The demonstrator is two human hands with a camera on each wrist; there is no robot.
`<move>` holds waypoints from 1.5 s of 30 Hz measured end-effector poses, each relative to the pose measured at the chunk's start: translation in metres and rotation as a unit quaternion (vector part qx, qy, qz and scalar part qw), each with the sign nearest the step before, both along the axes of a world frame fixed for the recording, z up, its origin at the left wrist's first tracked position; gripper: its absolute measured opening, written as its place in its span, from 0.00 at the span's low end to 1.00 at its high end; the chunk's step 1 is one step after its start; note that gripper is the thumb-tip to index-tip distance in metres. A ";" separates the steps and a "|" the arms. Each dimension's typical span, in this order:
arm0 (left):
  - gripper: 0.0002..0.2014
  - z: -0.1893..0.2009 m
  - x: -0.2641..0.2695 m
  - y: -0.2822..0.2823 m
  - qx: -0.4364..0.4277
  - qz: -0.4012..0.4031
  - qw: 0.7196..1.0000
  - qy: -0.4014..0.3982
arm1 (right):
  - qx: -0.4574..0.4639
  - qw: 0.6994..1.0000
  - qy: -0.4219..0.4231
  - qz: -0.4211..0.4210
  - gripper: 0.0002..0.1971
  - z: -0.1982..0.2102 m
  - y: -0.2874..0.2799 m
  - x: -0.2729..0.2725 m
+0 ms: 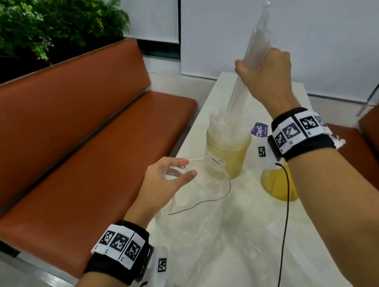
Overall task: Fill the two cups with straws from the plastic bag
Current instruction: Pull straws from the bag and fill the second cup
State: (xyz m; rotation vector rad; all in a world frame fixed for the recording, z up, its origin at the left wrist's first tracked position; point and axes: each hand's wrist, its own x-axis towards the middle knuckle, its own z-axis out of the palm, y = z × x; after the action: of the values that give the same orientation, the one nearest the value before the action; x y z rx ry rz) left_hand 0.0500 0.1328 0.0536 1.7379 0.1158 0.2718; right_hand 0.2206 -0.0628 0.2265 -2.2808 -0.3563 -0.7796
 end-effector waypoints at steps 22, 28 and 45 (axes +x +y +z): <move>0.13 0.011 0.010 -0.004 -0.027 -0.032 0.999 0.014 | 0.012 0.986 -0.071 0.147 0.42 -0.071 -0.001 0.066; 0.11 0.016 0.010 -0.005 -0.009 -0.040 0.999 0.014 | -0.271 0.957 -0.007 0.105 0.20 -0.103 0.001 0.075; 0.41 0.063 0.010 -0.018 0.265 -0.117 0.957 -0.005 | -0.097 0.985 0.048 0.132 0.17 -0.086 -0.019 0.004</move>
State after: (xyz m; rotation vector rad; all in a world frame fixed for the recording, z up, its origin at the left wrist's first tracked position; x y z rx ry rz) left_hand 0.0598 0.1146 0.1166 2.2601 -0.1887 0.1424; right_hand 0.2250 -0.0821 0.1406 -2.3747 -0.6987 -0.5178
